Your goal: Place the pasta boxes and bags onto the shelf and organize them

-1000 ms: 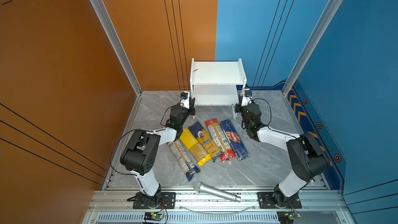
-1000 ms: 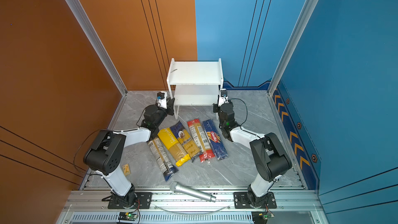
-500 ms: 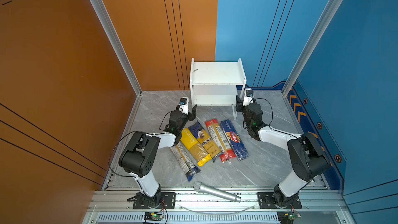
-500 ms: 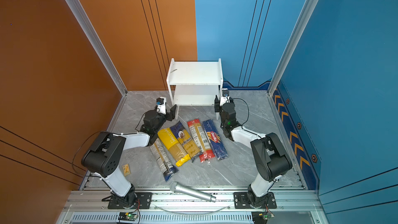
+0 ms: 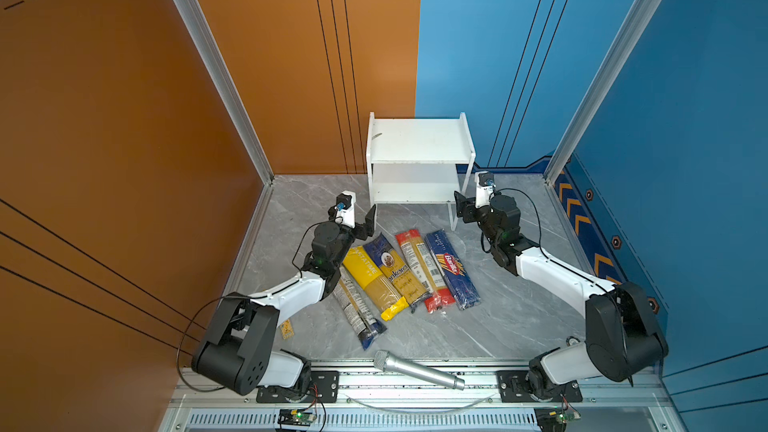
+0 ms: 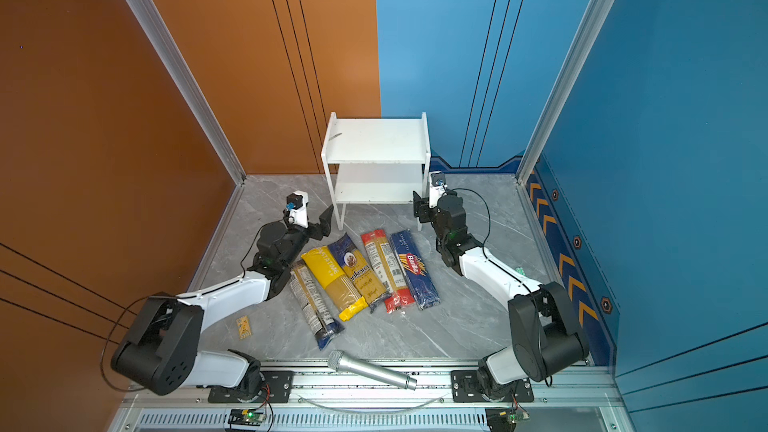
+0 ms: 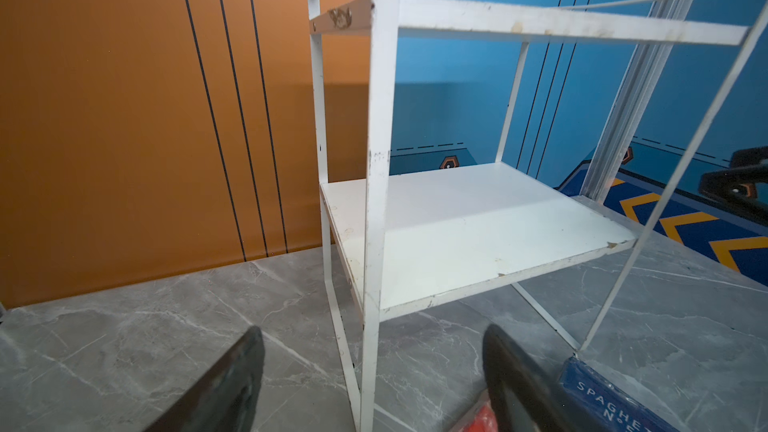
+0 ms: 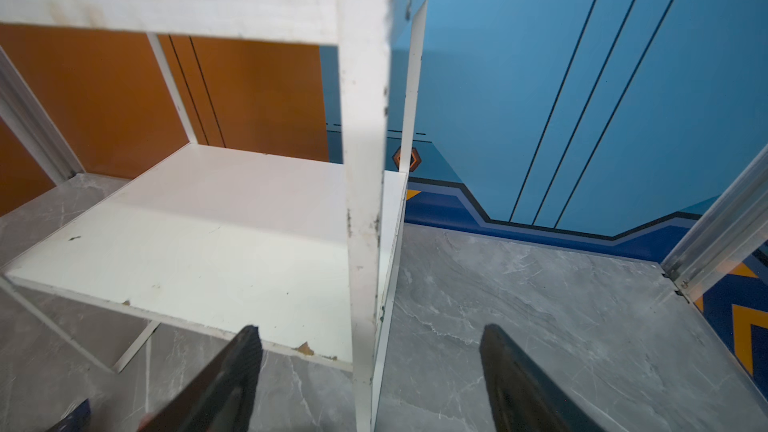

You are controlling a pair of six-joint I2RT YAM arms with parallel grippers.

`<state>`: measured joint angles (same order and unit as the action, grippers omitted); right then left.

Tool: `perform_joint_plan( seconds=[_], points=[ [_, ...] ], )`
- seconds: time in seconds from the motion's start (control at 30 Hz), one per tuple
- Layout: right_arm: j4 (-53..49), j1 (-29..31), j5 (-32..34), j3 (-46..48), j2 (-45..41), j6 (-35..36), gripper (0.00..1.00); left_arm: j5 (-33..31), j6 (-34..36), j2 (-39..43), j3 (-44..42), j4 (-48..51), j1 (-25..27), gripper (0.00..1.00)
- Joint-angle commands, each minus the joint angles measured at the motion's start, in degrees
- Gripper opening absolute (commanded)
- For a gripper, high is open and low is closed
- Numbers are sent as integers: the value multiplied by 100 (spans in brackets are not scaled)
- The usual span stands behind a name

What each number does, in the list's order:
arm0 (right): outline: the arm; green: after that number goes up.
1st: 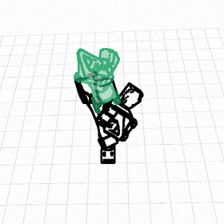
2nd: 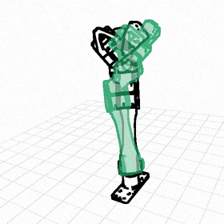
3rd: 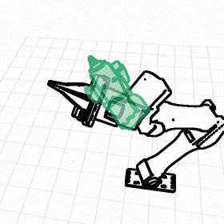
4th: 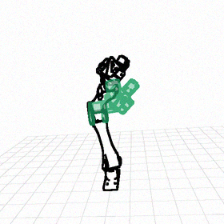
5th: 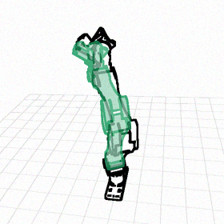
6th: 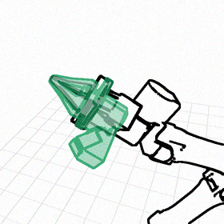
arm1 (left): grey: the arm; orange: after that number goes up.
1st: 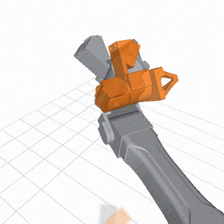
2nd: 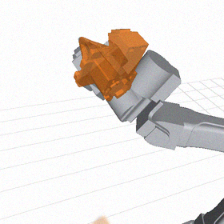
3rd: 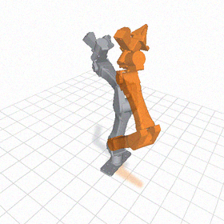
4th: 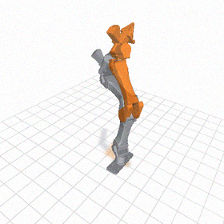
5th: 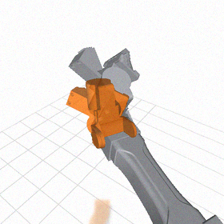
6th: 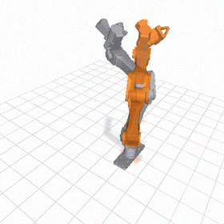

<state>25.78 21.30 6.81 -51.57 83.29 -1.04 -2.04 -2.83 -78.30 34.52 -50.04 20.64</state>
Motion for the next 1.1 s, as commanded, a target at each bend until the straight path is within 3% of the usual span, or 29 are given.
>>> perform_joint_plan(
  seconds=[0.0, 0.33, 0.5, 0.73, 0.8, 1.07],
  points=[
    [-964, -38, -464, -132, -341, -120, 81, -217, -55, 423, -254, 621, 73, 83],
    [-2417, -55, -597, 117, -1233, -507, 87, -260, -456, 1588, -569, 2281, 218, 85],
    [-2801, 35, -1026, 269, -1679, -635, 87, -360, -735, 1951, -596, 3036, 300, 85],
    [-3296, 576, -1270, 507, -2194, -687, 86, -507, -1519, 2201, -571, 3945, 417, 85],
    [-3480, 742, -1291, 534, -2258, -686, 86, -516, -1741, 2190, -468, 4275, 426, 90],
    [-4223, 1370, -1435, 480, -2188, -616, 86, -212, -2483, 2069, -167, 5276, 495, 94]
  ],
)
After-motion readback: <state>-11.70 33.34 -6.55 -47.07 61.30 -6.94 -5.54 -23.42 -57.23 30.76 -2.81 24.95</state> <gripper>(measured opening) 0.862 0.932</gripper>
